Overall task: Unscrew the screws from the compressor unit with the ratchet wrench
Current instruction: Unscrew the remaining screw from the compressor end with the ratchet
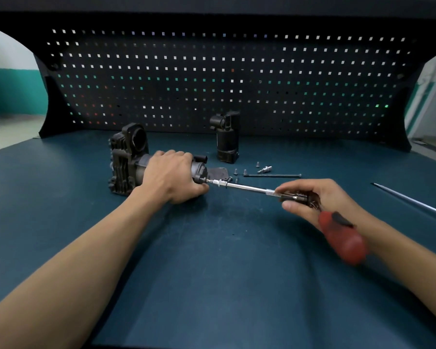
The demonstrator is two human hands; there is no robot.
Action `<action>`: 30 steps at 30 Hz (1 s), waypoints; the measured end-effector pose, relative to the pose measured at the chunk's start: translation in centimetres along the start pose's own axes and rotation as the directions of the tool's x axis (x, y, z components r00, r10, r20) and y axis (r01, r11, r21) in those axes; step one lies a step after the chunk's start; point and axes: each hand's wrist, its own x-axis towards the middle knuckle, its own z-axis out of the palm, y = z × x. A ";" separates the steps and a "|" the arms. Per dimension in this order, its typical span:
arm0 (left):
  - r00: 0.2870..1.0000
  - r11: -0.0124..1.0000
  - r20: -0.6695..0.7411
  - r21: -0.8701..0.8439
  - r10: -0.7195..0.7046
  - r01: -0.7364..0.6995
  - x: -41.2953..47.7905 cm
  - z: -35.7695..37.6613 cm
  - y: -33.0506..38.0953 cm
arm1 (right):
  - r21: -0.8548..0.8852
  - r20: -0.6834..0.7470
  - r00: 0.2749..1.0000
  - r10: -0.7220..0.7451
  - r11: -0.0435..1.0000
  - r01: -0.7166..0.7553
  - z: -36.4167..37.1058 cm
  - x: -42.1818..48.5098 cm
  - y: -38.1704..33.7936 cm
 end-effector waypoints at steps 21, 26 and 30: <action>0.997 0.997 -0.051 -0.045 0.059 -0.061 0.0 0.1 -0.7 | 0.693 0.533 0.615 0.581 0.117 -0.712 0.1 0.6 -2.4; 0.996 0.994 -0.044 -0.077 0.080 -0.083 -0.4 -0.1 -0.8 | 0.678 0.535 0.623 0.571 0.149 -0.720 0.3 0.3 -2.5; 0.997 0.994 0.001 -0.079 0.081 -0.081 -0.3 -0.3 -0.9 | 0.541 0.385 0.765 0.516 0.546 -0.640 0.5 0.1 -2.5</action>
